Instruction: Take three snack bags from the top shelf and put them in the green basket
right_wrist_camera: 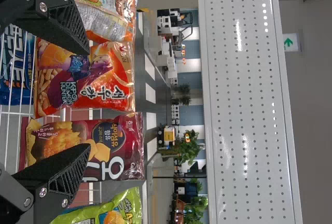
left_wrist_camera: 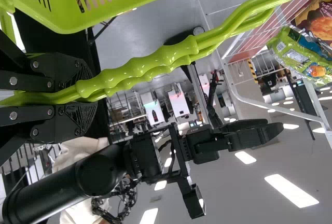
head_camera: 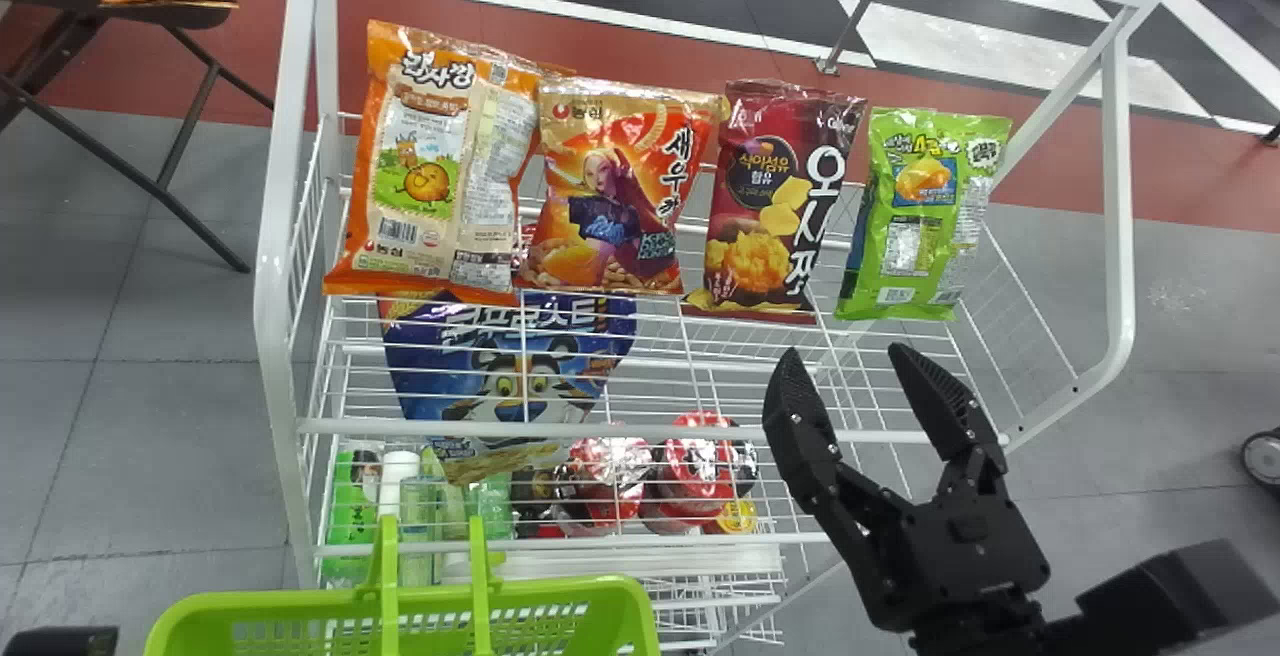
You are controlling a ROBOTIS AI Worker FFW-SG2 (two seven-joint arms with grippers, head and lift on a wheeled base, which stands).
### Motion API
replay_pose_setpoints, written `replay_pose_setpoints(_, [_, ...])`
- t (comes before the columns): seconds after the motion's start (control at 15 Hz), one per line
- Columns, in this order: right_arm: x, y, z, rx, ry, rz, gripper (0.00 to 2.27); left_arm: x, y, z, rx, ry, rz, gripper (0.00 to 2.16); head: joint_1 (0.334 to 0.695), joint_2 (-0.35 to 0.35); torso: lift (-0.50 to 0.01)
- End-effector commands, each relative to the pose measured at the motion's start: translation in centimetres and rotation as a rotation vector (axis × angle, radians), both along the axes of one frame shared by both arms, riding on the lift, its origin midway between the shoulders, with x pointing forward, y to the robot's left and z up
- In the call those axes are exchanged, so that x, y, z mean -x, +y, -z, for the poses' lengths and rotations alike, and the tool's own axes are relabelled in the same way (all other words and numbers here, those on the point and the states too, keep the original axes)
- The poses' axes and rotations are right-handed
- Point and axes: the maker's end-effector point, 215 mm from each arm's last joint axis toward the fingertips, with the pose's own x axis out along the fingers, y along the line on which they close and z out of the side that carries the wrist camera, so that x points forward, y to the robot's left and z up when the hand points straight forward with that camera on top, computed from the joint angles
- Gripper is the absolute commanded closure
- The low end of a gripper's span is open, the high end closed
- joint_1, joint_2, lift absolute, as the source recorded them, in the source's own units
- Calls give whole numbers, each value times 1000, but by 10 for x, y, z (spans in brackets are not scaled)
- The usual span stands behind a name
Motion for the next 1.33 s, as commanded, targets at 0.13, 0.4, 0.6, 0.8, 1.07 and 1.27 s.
replay_pose_setpoints(0.13, [0,0,0,-3,-2,0,211,0,0,0,-2,0,0,1099,695,-350,-29])
replay_pose_setpoints(0.4, [-1,1,-1,-5,-9,-6,211,0,0,0,-2,0,0,1099,695,-350,-29])
replay_pose_setpoints(0.6, [0,-1,0,-9,-10,-9,211,0,-1,0,-3,-2,2,1099,695,-350,-29])
replay_pose_setpoints(0.8, [-5,1,0,-16,-31,-26,211,5,-4,-1,4,4,10,1099,695,-350,-29])
replay_pose_setpoints(1.07, [-43,19,-3,-28,-94,-82,211,16,-13,1,-1,11,32,1099,695,-350,-29])
replay_pose_setpoints(1.27, [-86,54,24,-38,8,-142,211,15,-18,0,-4,1,44,1099,695,-350,-29])
